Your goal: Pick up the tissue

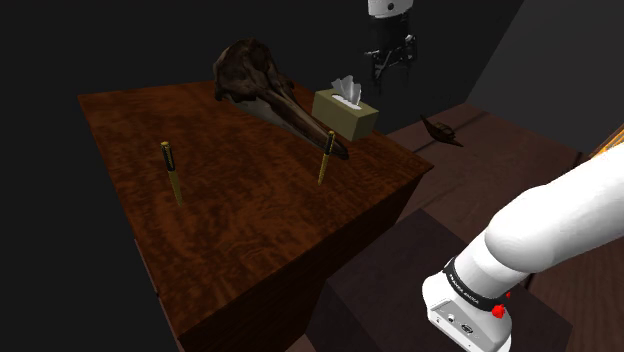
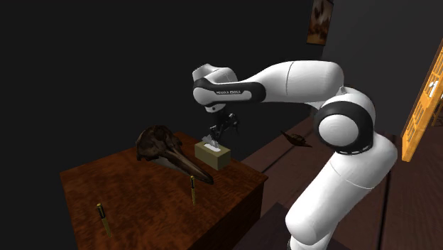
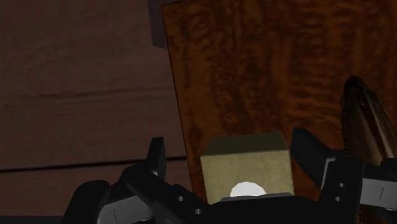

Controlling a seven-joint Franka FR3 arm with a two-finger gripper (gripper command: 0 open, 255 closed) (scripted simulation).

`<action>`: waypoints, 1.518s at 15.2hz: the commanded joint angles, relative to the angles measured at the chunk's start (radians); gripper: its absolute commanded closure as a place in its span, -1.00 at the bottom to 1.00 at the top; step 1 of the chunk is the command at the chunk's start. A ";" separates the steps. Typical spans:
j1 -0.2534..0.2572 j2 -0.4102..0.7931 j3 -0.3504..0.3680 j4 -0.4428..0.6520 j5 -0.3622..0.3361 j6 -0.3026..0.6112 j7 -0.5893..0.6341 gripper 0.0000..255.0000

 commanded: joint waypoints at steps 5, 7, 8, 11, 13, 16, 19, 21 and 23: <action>0.017 0.376 0.069 0.379 -0.159 -0.179 0.150 -1.00; 0.033 0.456 0.070 0.470 -0.196 -0.226 0.170 -1.00; 0.033 0.454 0.069 0.454 -0.193 -0.212 0.174 -1.00; 0.029 0.448 0.068 0.407 -0.188 -0.172 0.187 -1.00; 0.027 0.446 0.067 0.378 -0.185 -0.146 0.195 -1.00; 0.025 0.445 0.067 0.356 -0.183 -0.126 0.202 -1.00; 0.025 0.443 0.067 0.352 -0.182 -0.124 0.202 1.00; 0.025 0.444 0.067 0.353 -0.183 -0.124 0.202 1.00; 0.025 0.441 0.067 0.351 -0.182 -0.125 0.202 1.00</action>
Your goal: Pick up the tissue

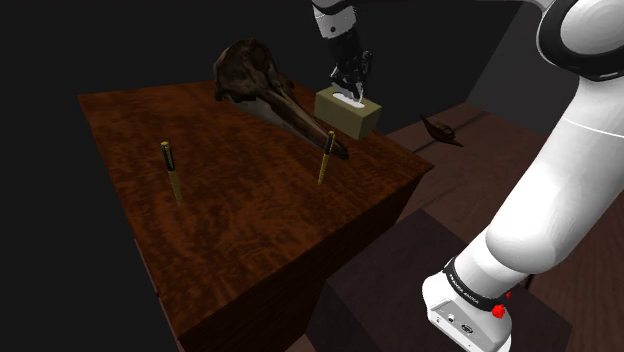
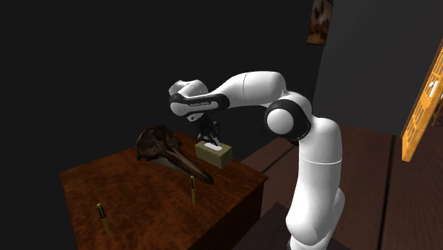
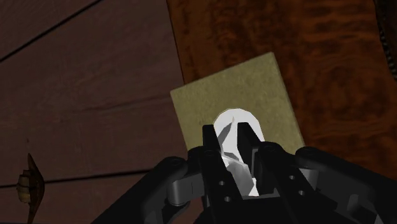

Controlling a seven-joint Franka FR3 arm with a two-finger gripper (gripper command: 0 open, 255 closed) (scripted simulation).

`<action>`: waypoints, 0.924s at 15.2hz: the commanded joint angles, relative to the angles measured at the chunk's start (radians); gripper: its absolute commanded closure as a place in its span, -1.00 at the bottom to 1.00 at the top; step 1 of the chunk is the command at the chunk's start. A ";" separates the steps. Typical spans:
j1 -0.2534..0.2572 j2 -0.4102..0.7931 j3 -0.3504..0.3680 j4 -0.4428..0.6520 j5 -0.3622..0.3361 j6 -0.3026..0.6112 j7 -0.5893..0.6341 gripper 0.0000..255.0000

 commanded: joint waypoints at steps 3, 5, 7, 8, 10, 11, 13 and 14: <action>0.001 0.007 0.001 0.002 0.001 0.001 0.001 1.00; 0.003 0.008 0.001 0.030 -0.001 -0.025 -0.008 1.00; 0.005 0.011 0.002 0.060 -0.005 -0.051 -0.016 1.00; 0.007 0.012 0.002 0.075 -0.006 -0.064 -0.020 1.00; 0.009 0.017 0.003 0.107 -0.010 -0.091 -0.029 1.00; 0.011 0.019 0.003 0.124 -0.013 -0.105 -0.033 1.00; 0.014 0.025 0.004 0.158 -0.018 -0.132 -0.042 1.00; 0.015 0.029 0.004 0.176 -0.020 -0.146 -0.046 1.00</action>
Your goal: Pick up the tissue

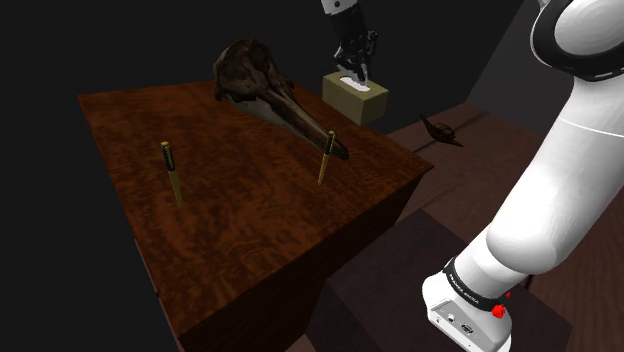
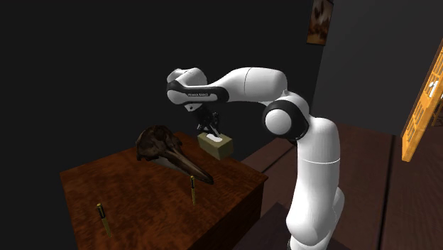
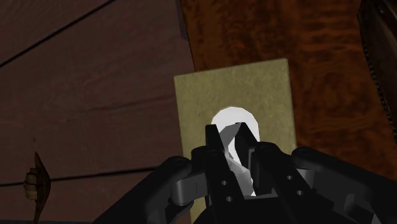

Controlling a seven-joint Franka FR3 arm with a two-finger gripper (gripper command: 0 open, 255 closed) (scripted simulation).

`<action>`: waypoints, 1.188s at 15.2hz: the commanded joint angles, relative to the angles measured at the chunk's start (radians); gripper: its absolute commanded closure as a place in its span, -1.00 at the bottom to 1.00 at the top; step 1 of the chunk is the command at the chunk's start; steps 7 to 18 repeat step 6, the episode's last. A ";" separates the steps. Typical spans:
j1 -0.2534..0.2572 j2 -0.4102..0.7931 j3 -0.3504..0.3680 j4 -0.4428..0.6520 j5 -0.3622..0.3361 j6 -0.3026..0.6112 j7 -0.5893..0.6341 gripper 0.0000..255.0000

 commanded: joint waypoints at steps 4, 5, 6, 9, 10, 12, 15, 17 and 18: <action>0.009 0.025 0.001 0.101 -0.018 -0.074 -0.025 1.00; 0.010 0.025 0.001 0.104 -0.018 -0.076 -0.026 1.00; 0.010 0.026 0.001 0.104 -0.018 -0.076 -0.026 1.00; 0.010 0.026 0.001 0.104 -0.018 -0.076 -0.026 1.00; 0.010 0.026 0.001 0.104 -0.018 -0.076 -0.026 1.00; 0.010 0.026 0.001 0.104 -0.018 -0.076 -0.026 1.00; 0.010 0.026 0.001 0.104 -0.018 -0.076 -0.026 1.00; 0.010 0.026 0.001 0.104 -0.018 -0.076 -0.026 1.00; 0.010 0.026 0.001 0.104 -0.018 -0.076 -0.026 1.00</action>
